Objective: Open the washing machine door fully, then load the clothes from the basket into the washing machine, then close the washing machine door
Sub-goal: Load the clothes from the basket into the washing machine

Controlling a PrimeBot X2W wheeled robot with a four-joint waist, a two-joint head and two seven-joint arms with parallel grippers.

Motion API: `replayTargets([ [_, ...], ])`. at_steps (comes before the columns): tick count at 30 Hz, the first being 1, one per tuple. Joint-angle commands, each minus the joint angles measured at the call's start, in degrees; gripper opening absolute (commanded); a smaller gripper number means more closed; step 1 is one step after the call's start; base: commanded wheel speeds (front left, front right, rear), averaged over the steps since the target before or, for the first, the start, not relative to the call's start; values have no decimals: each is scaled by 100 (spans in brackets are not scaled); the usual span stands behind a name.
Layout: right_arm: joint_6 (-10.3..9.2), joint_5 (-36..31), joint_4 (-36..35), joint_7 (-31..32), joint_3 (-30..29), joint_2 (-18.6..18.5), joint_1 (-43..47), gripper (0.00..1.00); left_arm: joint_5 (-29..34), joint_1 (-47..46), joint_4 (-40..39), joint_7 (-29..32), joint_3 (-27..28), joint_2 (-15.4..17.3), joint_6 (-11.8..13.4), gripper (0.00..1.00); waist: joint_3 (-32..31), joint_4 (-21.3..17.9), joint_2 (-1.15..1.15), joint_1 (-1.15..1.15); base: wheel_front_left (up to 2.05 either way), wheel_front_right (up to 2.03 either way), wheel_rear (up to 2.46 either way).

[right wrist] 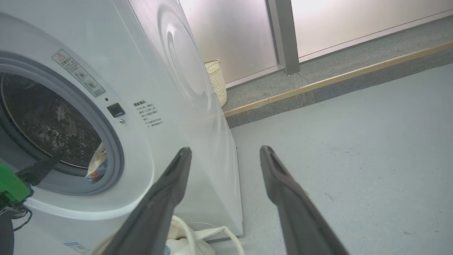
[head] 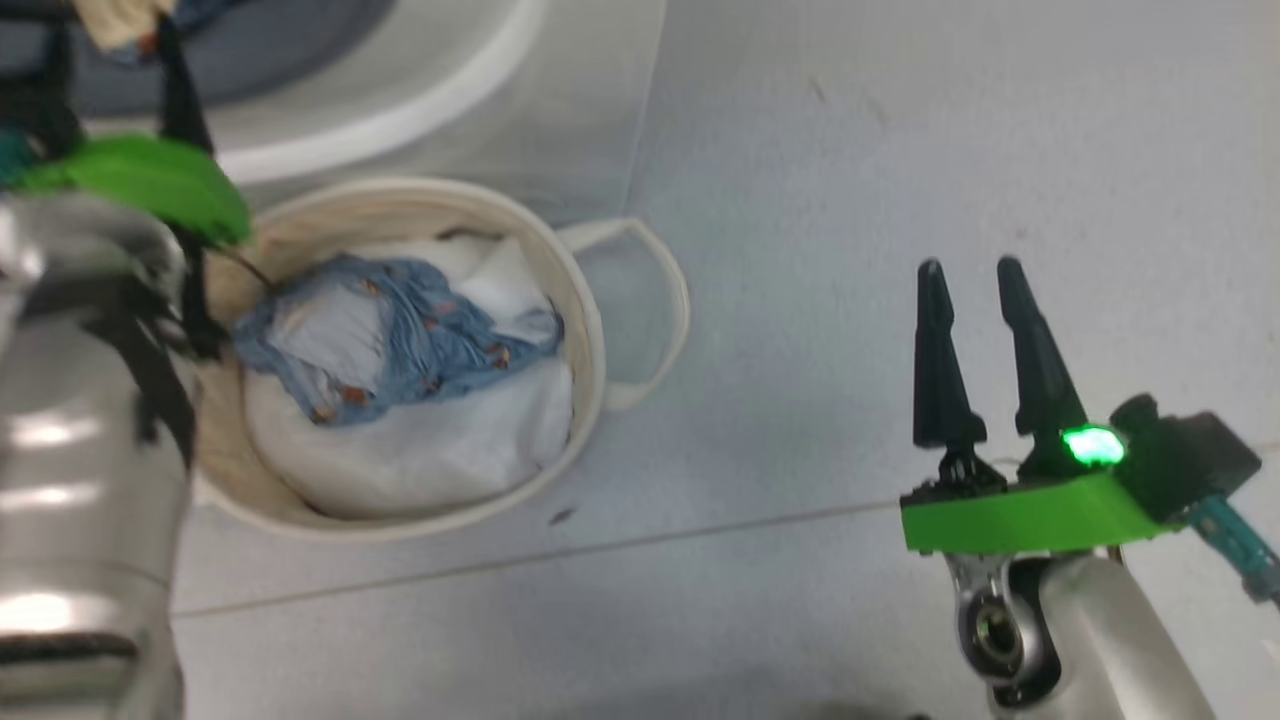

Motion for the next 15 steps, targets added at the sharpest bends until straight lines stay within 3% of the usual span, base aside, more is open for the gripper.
replayTargets([
  [1, 42, 43, -217, -28, 138, -19, -72, 100, 41, -136, -50, 18, 135, 293, 34, 100, 592, -154, 0, -1, 0, 0, 0],
  [10, 42, 204, -240, -28, 120, -19, -422, 100, 176, -1372, 994, 130, -12, 720, 77, 100, 1112, -335, 0, -1, 0, 0, 0],
  [15, 42, 215, -244, -28, 111, -19, -453, 100, 235, -1733, 1370, 263, -91, 807, 271, 100, 1172, -352, 0, -1, 0, 0, 0],
])
